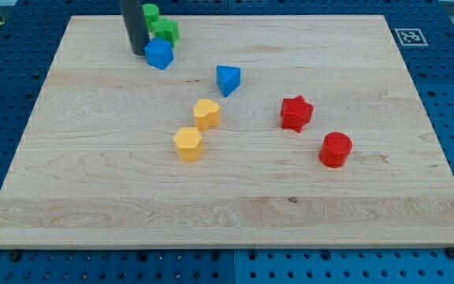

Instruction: Push the green star to the top of the blue triangle

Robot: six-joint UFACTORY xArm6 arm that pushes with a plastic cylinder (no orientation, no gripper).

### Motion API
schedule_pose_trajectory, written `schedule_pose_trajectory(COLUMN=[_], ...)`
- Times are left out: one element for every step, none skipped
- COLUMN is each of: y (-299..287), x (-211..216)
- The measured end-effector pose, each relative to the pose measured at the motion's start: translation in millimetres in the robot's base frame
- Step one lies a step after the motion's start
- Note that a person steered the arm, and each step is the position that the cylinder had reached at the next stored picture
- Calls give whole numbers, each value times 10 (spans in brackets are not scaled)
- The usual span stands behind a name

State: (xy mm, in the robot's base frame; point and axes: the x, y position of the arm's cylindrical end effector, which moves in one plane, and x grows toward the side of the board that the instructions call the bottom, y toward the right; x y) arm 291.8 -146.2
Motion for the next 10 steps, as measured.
schedule_pose_trajectory(y=[119, 205, 223, 48, -397, -650, -488, -204, 138, 389], x=[153, 218, 240, 240, 115, -75, -506, -633, -633, -597])
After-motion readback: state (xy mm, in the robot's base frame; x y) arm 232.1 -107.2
